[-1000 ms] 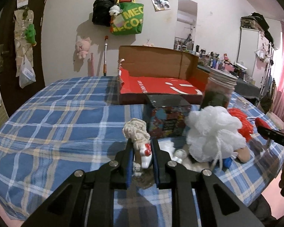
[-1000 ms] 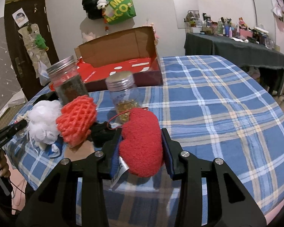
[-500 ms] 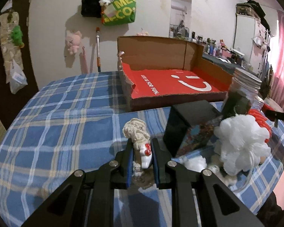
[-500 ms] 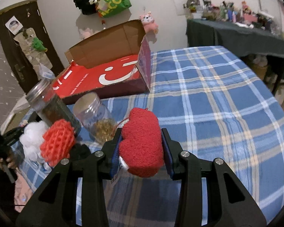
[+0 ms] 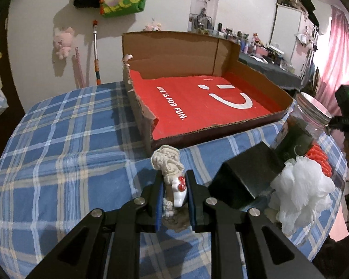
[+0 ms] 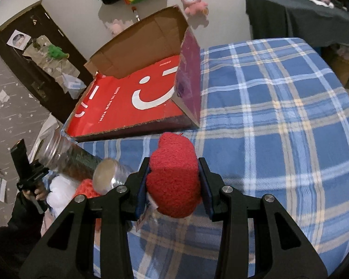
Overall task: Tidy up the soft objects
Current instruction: 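Carry the rope doll with the left tool while the right tool carries the red plush into the box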
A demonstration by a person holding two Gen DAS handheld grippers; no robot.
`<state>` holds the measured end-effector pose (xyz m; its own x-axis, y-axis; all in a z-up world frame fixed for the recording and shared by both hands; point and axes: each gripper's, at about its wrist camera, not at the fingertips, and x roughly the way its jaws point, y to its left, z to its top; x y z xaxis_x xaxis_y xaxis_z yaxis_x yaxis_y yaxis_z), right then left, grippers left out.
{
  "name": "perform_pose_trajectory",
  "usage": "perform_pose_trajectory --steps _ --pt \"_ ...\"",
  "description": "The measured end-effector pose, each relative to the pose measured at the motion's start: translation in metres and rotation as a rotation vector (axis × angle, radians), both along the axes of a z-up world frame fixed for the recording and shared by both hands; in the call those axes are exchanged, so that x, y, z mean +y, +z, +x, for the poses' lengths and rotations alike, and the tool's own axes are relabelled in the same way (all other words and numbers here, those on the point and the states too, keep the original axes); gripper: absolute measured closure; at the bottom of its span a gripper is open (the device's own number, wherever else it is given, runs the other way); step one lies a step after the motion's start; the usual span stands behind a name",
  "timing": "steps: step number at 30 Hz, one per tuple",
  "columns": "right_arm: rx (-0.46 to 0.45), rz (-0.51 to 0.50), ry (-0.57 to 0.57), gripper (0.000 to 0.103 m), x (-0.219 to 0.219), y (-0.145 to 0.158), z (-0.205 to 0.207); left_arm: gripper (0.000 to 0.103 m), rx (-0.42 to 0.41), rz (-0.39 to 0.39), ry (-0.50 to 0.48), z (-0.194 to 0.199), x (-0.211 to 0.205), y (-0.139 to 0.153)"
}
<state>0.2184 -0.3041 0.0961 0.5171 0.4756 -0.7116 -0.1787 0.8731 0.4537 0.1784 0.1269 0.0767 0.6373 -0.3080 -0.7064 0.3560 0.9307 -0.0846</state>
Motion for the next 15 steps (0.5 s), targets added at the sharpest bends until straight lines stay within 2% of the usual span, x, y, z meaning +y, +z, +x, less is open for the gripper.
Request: perform_pose_trajectory --steps 5,15 --pt "0.059 0.006 0.052 0.066 0.013 0.005 0.021 0.085 0.028 0.014 -0.047 0.018 -0.004 0.009" --pt "0.067 -0.025 0.147 0.066 0.048 0.025 0.046 0.085 0.042 -0.015 -0.130 0.031 -0.018 0.031"
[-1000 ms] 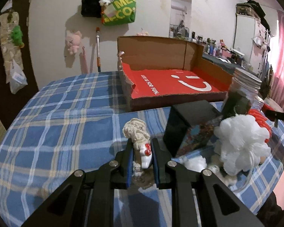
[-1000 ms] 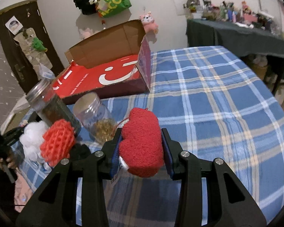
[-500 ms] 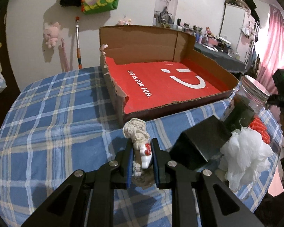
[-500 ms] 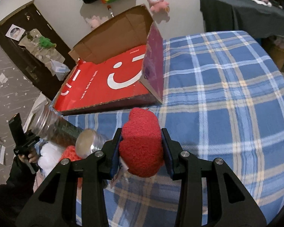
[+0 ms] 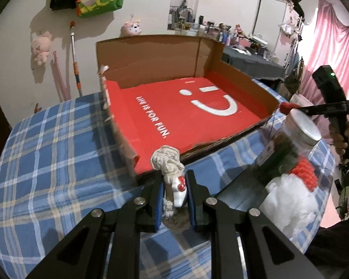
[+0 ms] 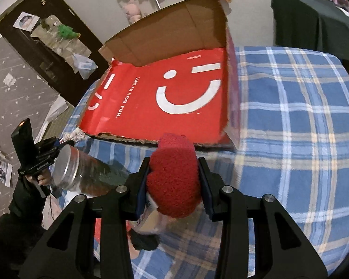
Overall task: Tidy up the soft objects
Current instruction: 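Carry the rope doll with the left tool while the right tool carries the red plush into the box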
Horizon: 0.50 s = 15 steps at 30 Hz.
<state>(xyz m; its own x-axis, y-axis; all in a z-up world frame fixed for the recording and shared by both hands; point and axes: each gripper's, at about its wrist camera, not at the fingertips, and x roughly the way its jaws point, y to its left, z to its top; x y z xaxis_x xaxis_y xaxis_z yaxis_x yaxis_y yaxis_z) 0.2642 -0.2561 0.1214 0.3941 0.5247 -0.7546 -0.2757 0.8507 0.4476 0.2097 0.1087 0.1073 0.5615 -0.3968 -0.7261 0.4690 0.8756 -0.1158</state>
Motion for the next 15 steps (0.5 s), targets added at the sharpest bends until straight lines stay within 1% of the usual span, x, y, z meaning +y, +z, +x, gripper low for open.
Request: perform_pose_trajectory --steps 6,9,15 --pt "-0.010 0.019 0.033 0.066 0.016 0.007 0.009 0.085 -0.025 -0.018 -0.027 0.006 -0.018 0.013" --pt "-0.034 0.022 0.040 0.066 0.020 0.015 0.011 0.085 -0.046 -0.014 -0.036 0.010 -0.028 0.020" --pt "-0.077 0.064 0.036 0.066 0.029 0.031 0.027 0.084 -0.069 -0.018 -0.030 0.028 -0.045 0.028"
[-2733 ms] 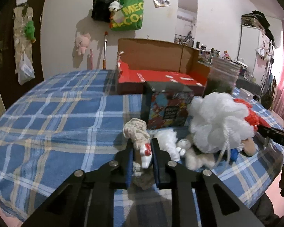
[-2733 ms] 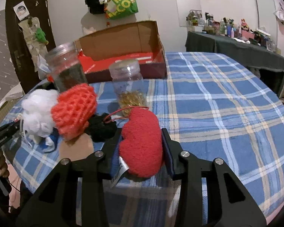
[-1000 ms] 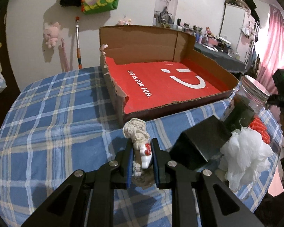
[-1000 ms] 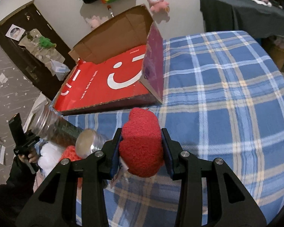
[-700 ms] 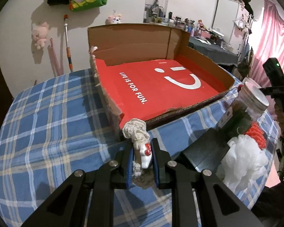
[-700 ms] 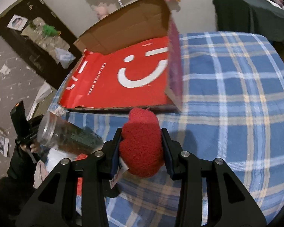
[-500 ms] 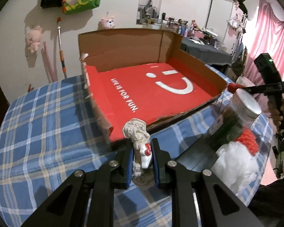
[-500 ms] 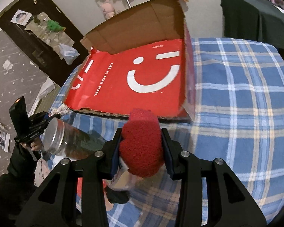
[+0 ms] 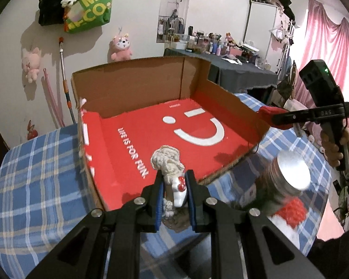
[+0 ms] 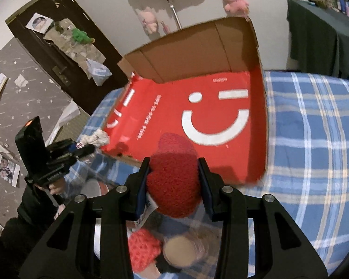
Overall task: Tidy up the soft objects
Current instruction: 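Carry the rope doll with the left tool while the right tool carries the red plush into the box, then open the left tool on the box floor while the right tool releases the red plush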
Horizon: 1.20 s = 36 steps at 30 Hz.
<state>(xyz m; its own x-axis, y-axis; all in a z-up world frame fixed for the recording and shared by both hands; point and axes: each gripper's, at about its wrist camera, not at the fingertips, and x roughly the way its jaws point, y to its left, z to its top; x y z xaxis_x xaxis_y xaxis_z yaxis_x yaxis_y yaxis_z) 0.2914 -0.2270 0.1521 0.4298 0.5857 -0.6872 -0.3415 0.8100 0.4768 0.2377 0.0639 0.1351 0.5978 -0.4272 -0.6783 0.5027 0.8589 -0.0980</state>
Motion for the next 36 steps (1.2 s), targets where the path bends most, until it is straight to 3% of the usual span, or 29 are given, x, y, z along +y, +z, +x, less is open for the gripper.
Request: perform_pose_trajectory --steps 7,16,26,30,34,36 --pt "-0.054 -0.058 -0.032 0.066 0.022 0.009 0.028 0.084 0.013 0.020 0.062 0.039 -0.015 -0.005" --pt "-0.089 -0.358 -0.080 0.066 0.063 -0.007 0.084 0.084 0.068 0.184 0.158 0.100 -0.032 -0.030" --pt "-0.001 -0.633 -0.062 0.066 0.076 -0.055 0.136 0.083 0.116 0.338 0.186 0.130 -0.040 -0.059" --pt "0.016 -0.682 -0.040 0.065 0.079 -0.065 0.138 0.083 0.131 0.381 0.185 0.133 -0.043 -0.067" --pt "0.026 -0.715 -0.033 0.064 0.076 -0.072 0.140 0.077 0.133 0.401 0.186 0.133 -0.045 -0.068" --pt "0.029 -0.730 -0.030 0.064 0.076 -0.074 0.140 0.065 0.127 0.410 0.196 0.133 -0.045 -0.069"
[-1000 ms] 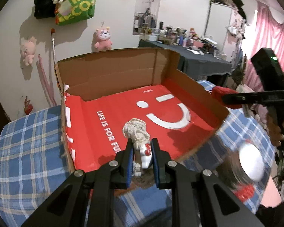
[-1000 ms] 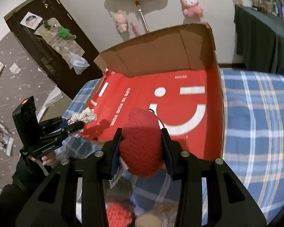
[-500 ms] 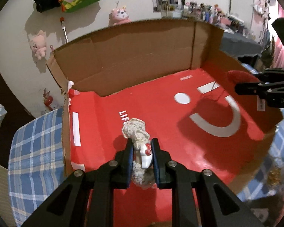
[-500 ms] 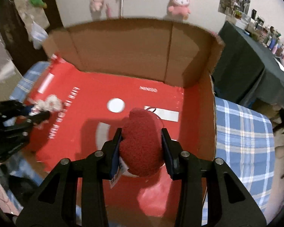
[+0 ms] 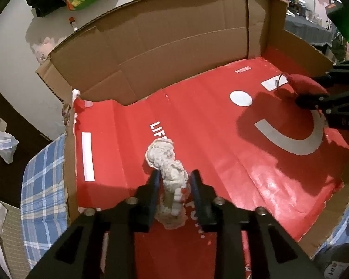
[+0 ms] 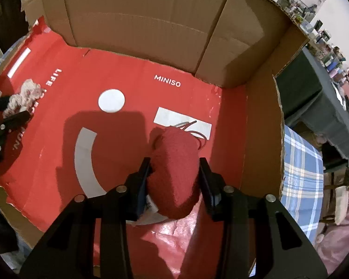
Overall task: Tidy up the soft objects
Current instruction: 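Open the left tool on the box floor while the right tool releases the red plush, then withdraw both tools from the box back toward the remaining items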
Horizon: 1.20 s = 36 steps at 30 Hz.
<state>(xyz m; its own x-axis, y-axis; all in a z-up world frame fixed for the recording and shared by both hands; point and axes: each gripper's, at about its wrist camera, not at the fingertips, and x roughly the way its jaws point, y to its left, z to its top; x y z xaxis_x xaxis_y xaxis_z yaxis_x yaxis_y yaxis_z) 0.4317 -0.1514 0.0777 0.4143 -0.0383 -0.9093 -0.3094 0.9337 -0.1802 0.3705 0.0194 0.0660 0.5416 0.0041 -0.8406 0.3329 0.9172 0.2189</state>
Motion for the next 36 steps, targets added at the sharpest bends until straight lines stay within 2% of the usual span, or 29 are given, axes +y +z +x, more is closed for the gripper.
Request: perform_pose_trajectory --steps 3,11,14,17,19,22,23,26,29,31,33,36 --pt "0.003 -0.014 0.001 0.065 -0.001 -0.004 -0.001 0.055 -0.019 0.011 0.015 -0.001 0.000 0.001" --pt "0.003 -0.037 0.002 0.064 -0.004 -0.011 0.002 0.042 -0.042 -0.002 0.029 -0.005 0.003 0.010" --pt "-0.005 -0.041 0.017 0.058 0.002 -0.004 -0.005 0.031 -0.070 -0.023 0.026 -0.013 0.003 0.020" --pt "-0.032 -0.052 0.026 0.041 0.002 0.005 -0.016 0.024 -0.102 -0.049 0.026 -0.024 0.004 0.034" --pt "-0.058 -0.051 0.025 0.041 0.000 0.017 -0.024 0.023 -0.127 -0.087 0.035 -0.035 0.008 0.047" --pt "-0.103 -0.027 0.021 0.041 -0.001 0.043 -0.040 0.013 -0.168 -0.149 0.053 -0.054 0.015 0.068" --pt "-0.121 -0.016 0.018 0.040 -0.001 0.051 -0.049 0.008 -0.184 -0.168 0.052 -0.062 0.015 0.075" --pt "-0.180 0.048 0.014 0.027 -0.004 0.083 -0.071 0.006 -0.235 -0.199 0.044 -0.085 0.014 0.095" --pt "-0.244 0.125 0.013 0.026 -0.005 0.115 -0.101 0.000 -0.287 -0.260 0.035 -0.115 0.015 0.116" --pt "-0.287 0.170 0.016 0.023 -0.004 0.132 -0.124 0.000 -0.322 -0.302 0.031 -0.139 0.016 0.129" --pt "-0.330 0.208 0.028 0.014 -0.003 0.143 -0.146 0.000 -0.354 -0.320 0.022 -0.160 0.015 0.140" --pt "-0.412 0.242 0.055 0.014 -0.001 0.160 -0.190 0.000 -0.394 -0.363 0.017 -0.192 0.016 0.152"
